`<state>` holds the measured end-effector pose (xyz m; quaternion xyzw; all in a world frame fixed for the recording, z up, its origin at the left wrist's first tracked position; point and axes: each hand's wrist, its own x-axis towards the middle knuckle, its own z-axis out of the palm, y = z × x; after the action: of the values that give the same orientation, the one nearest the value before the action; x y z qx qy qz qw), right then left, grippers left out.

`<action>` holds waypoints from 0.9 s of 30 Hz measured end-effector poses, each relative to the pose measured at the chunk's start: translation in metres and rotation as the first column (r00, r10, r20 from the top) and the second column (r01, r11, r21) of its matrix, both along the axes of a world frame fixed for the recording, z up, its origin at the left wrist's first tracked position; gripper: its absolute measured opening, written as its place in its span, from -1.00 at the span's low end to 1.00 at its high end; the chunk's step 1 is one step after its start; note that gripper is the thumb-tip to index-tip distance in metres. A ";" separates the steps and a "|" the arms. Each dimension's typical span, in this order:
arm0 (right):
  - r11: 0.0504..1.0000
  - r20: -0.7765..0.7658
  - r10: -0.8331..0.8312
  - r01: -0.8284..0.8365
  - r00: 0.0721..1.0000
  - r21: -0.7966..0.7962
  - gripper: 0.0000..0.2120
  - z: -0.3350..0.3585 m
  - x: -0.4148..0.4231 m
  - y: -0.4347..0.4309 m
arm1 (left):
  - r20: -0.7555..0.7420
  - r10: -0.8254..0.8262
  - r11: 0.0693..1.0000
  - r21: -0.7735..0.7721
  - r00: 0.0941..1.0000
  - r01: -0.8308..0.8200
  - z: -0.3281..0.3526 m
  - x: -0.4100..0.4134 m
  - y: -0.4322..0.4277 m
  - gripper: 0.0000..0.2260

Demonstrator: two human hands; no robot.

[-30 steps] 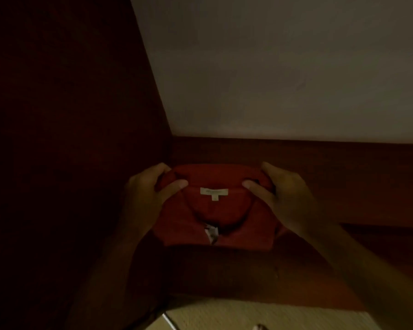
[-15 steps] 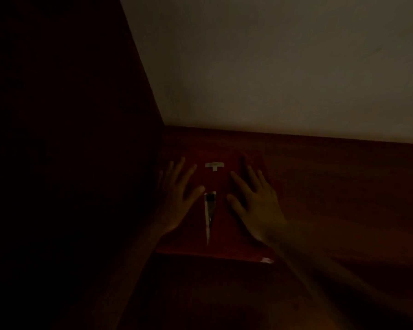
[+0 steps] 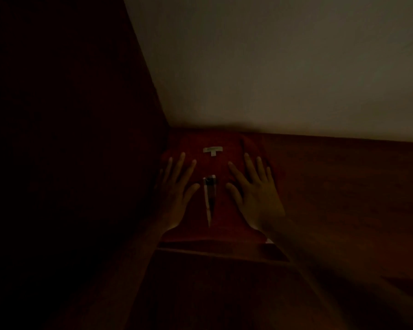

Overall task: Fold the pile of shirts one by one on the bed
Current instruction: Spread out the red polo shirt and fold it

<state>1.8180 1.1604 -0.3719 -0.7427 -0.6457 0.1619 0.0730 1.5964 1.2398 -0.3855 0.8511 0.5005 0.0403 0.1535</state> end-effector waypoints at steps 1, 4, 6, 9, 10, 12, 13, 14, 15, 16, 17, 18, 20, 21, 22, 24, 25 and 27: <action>1.000 0.010 -0.007 0.006 1.000 0.010 -0.38 -0.001 0.000 0.004 | 0.014 -0.001 1.000 -0.003 1.000 0.001 -0.001 0.000 0.003 -0.40; 0.999 0.042 -0.017 0.016 0.999 0.031 -0.35 -0.002 0.000 0.008 | 0.028 -0.014 1.000 0.009 1.000 0.014 -0.002 0.003 0.009 -0.37; 1.000 0.055 -0.017 0.017 0.998 0.011 -0.33 -0.001 0.000 0.009 | -0.001 -0.031 0.999 0.017 1.000 0.031 0.002 0.005 0.013 -0.34; 0.999 0.078 -0.029 0.033 0.997 -0.043 -0.36 0.003 -0.001 0.008 | -0.070 -0.051 0.999 -0.018 0.996 0.050 0.010 0.006 0.016 -0.32; 0.997 0.078 -0.038 0.043 0.996 -0.062 -0.38 0.004 -0.002 0.006 | -0.108 -0.059 0.998 -0.034 0.992 0.056 0.012 0.006 0.017 -0.33; 0.993 0.065 -0.047 0.053 0.997 -0.105 -0.40 0.007 -0.004 0.002 | -0.192 -0.089 0.995 -0.061 0.977 0.079 0.017 0.006 0.021 -0.38; 0.990 0.053 -0.041 0.048 0.998 -0.135 -0.40 0.010 -0.004 0.000 | -0.236 -0.112 0.992 -0.078 0.965 0.096 0.022 0.006 0.022 -0.38; 0.985 0.031 -0.032 0.037 0.999 -0.170 -0.41 0.015 -0.003 -0.001 | -0.275 -0.133 0.989 -0.096 0.952 0.110 0.028 0.006 0.024 -0.38; 0.978 -0.009 -0.027 0.025 1.000 -0.206 -0.41 0.022 -0.001 -0.002 | -0.297 -0.145 0.987 -0.115 0.944 0.116 0.037 0.006 0.023 -0.38; 0.972 -0.064 -0.037 0.021 0.997 -0.235 -0.42 0.033 0.000 -0.005 | -0.289 -0.140 0.986 -0.130 0.947 0.106 0.048 0.006 0.020 -0.38; 0.969 -0.123 -0.058 0.026 0.991 -0.245 -0.43 0.045 0.001 -0.008 | -0.243 -0.112 0.987 -0.137 0.964 0.080 0.060 0.005 0.015 -0.39; 0.972 -0.177 -0.082 0.039 0.981 -0.233 -0.44 0.060 0.002 -0.015 | -0.156 -0.064 0.988 -0.149 0.986 0.041 0.074 0.004 0.007 -0.41; 0.983 -0.262 -0.110 0.067 0.959 -0.170 -0.51 0.092 0.004 -0.034 | 0.079 0.058 0.967 -0.254 0.995 -0.036 0.107 0.002 -0.014 -0.53; 0.987 -0.302 -0.116 0.075 0.946 -0.145 -0.56 0.111 0.005 -0.046 | 0.175 0.115 0.941 -0.335 0.978 -0.051 0.125 0.001 -0.027 -0.60; 0.988 -0.346 -0.123 0.082 0.930 -0.130 -0.61 0.129 0.006 -0.059 | 0.236 0.171 0.911 -0.407 0.957 -0.062 0.144 0.001 -0.040 -0.67; 0.989 -0.417 -0.133 0.091 0.899 -0.120 -0.69 0.172 0.008 -0.082 | 0.312 0.283 0.861 -0.499 0.907 -0.097 0.185 0.000 -0.067 -0.78; 0.988 -0.435 -0.134 0.089 0.891 -0.123 -0.71 0.195 0.008 -0.092 | 0.348 0.332 0.842 -0.528 0.877 -0.110 0.207 0.001 -0.081 -0.81; 0.989 -0.462 -0.124 0.071 0.878 -0.131 -0.75 0.245 0.010 -0.111 | 0.399 0.395 0.819 -0.562 0.828 -0.120 0.255 -0.001 -0.107 -0.81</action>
<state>1.8283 1.0495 -0.1267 -0.7159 -0.5609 0.3678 0.1938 1.5954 1.1324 -0.1303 0.6598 0.5499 0.1446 0.4913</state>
